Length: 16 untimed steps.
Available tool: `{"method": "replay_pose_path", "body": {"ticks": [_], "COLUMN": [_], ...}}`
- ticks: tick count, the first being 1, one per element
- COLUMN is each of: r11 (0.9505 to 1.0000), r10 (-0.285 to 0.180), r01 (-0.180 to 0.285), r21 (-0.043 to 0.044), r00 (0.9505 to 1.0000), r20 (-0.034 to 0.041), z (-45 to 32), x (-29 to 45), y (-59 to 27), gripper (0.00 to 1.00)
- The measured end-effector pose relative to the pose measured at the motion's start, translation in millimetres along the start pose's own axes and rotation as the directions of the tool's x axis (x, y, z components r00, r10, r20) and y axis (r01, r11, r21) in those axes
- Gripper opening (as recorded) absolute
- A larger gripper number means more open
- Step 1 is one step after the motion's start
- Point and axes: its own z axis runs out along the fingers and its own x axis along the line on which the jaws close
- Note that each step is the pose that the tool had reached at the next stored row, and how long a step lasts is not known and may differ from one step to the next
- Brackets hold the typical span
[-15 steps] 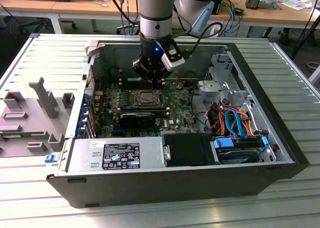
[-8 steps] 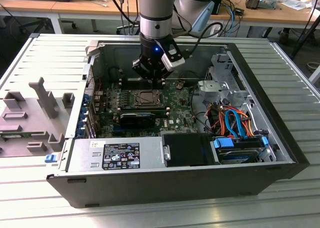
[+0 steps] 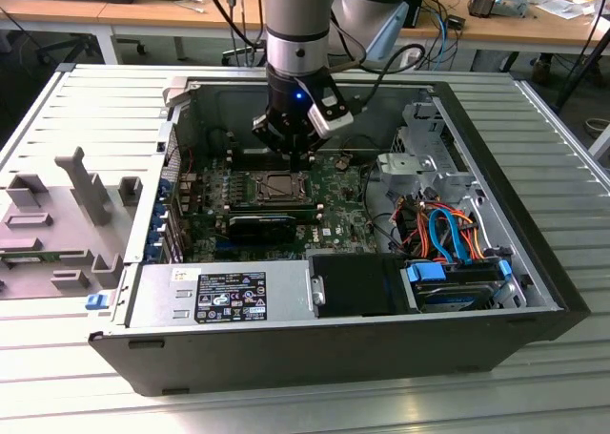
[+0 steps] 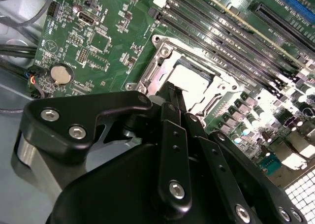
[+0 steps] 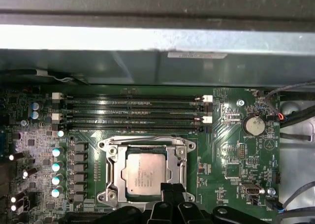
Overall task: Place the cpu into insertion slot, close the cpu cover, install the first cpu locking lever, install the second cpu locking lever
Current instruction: 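Install the second cpu locking lever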
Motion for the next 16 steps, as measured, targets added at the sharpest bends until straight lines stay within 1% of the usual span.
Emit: {"method": "replay_pose_path", "body": {"ticks": [1, 2, 4, 5, 8, 13, 16], "r11": [1.0, 1.0, 1.0, 1.0, 1.0, 1.0, 1.0], "r10": [0.0, 0.0, 0.0, 0.0, 0.0, 0.0, 0.0], "r01": [0.0, 0.0, 0.0, 0.0, 0.0, 0.0, 0.0], "r21": [0.0, 0.0, 0.0001, 0.0, 0.0, 0.0, -0.0001], "r00": [1.0, 1.0, 1.0, 1.0, 1.0, 1.0, 1.0], "r20": [0.0, 0.0, -0.0001, -0.0002, -0.0012, -0.0014, -0.0013], "z": [0.1, 0.3, 0.8, 1.4, 2.6, 4.6, 8.1], "x": [0.0, 0.2, 0.1, -0.2, -2.1, -2.2, -2.0], "y": [-1.6, -5.5, -10.5, -15.2, -21.6, -25.3, -27.7], "gripper": [0.11, 0.11, 0.11, 0.11, 0.11, 0.11, 0.11]}}
